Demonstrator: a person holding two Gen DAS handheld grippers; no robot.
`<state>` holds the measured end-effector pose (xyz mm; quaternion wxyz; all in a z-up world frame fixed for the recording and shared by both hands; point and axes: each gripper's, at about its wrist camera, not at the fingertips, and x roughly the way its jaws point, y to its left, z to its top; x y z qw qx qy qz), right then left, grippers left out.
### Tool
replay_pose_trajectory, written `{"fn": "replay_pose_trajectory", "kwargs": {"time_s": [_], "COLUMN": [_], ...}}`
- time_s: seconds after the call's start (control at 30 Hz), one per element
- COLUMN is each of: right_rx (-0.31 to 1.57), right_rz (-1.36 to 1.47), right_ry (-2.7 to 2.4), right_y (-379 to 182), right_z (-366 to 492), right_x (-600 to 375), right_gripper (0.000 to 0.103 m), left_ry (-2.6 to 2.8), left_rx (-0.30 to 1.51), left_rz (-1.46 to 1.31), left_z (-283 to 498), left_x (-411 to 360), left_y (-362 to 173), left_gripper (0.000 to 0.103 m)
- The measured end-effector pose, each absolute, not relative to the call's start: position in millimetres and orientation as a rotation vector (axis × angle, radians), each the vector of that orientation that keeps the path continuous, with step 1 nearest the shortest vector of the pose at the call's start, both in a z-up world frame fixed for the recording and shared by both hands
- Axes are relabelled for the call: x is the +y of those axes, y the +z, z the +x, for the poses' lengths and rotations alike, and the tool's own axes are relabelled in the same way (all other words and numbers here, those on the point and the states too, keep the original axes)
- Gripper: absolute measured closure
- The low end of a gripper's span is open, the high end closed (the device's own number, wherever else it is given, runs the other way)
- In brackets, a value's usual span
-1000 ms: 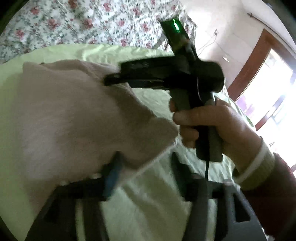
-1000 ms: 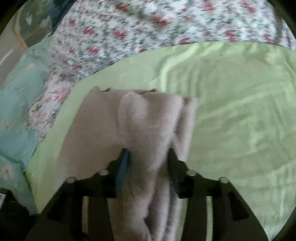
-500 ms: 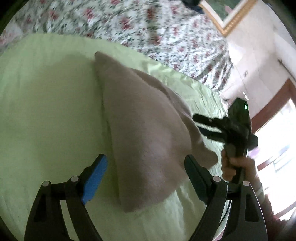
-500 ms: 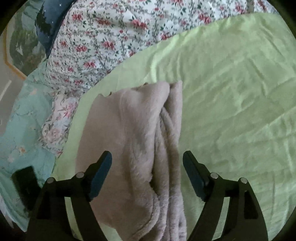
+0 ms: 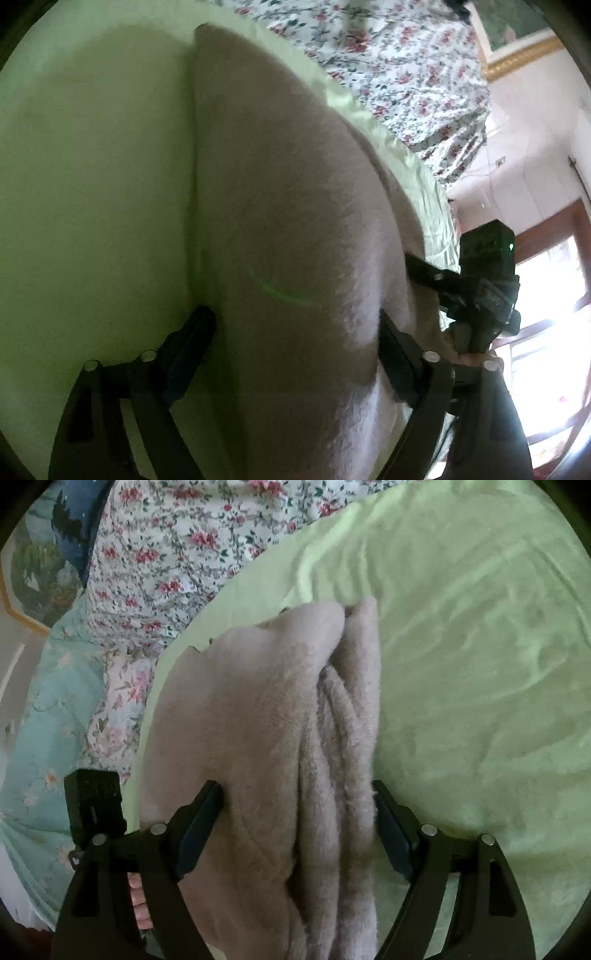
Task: Fold small clothes
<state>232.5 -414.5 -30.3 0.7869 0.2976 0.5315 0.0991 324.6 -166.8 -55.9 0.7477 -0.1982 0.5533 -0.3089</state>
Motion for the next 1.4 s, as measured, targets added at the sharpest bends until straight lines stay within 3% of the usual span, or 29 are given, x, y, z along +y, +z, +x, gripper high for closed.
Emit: {"fn": "replay_pose_trajectory", "kwargs": {"time_s": [0.1, 0.17, 0.4, 0.63, 0.83, 1.1, 1.33, 1.37, 1.4], "right_rx": [1.138, 1.105, 1.039, 1.024, 1.091, 1.084, 1.0, 1.013, 1.027], "right_rz": [0.622, 0.608, 0.592, 0.584, 0.577, 0.562, 0.565, 0.572, 0.578], "right_ry": [0.201, 0.2, 0.292, 0.427, 0.403, 0.289, 0.235, 0.233, 0.236], "right_y": [-26, -14, 15, 8, -27, -10, 11, 7, 3], "right_z": [231, 226, 212, 198, 180, 176, 203, 210, 216], "right_x": [-405, -396, -342, -260, -232, -246, -256, -255, -253], "right_gripper": [0.057, 0.062, 0.067, 0.067, 0.066, 0.044, 0.044, 0.047, 0.06], "left_ry": [-0.673, -0.669, -0.62, -0.544, -0.484, -0.451, -0.373, -0.37, -0.365], "left_rx": [1.18, 1.153, 1.044, 1.01, 1.098, 1.014, 1.01, 1.014, 1.017], "left_rz": [-0.385, -0.368, -0.317, -0.263, -0.28, -0.321, -0.381, -0.39, -0.395], "left_z": [319, 312, 273, 213, 183, 174, 192, 194, 195], "left_x": [-169, -164, -108, -22, 14, 36, 55, 55, 54], "left_y": [-48, -38, 12, 32, -9, 10, 11, 9, 7], "left_gripper": [0.046, 0.051, 0.057, 0.057, 0.054, 0.038, 0.036, 0.035, 0.035]}}
